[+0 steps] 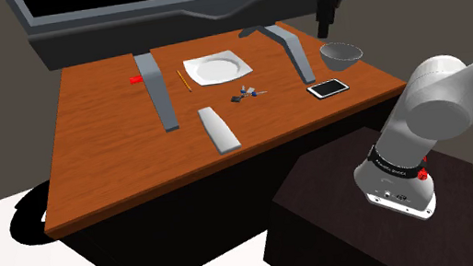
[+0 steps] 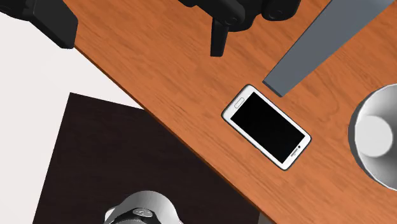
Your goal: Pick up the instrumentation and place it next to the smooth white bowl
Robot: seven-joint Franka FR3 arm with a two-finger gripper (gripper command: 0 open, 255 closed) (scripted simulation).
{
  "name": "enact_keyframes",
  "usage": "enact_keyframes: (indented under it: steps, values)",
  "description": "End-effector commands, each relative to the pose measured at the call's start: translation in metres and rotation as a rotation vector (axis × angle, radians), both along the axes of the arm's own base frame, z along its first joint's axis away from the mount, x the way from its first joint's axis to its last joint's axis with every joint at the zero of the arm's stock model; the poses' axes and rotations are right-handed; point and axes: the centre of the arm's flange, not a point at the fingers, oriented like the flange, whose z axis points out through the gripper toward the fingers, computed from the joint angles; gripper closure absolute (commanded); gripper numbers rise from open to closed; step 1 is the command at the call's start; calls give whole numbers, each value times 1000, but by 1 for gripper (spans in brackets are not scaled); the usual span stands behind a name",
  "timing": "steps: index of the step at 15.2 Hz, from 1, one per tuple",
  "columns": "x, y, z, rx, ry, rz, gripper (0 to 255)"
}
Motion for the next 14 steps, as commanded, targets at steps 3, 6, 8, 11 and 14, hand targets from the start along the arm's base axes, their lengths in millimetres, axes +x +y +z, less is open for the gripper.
enact_keyframes:
  steps: [3,6,8,11,14]
  values:
    - [7,19,-15,0,-8,-46,0]
    - [19,47,-38,0,-21,-115,0]
    - [29,65,-53,0,-29,-161,0]
    - [44,91,-76,1,-42,-231,0]
    - [62,117,-98,1,-54,-300,0]
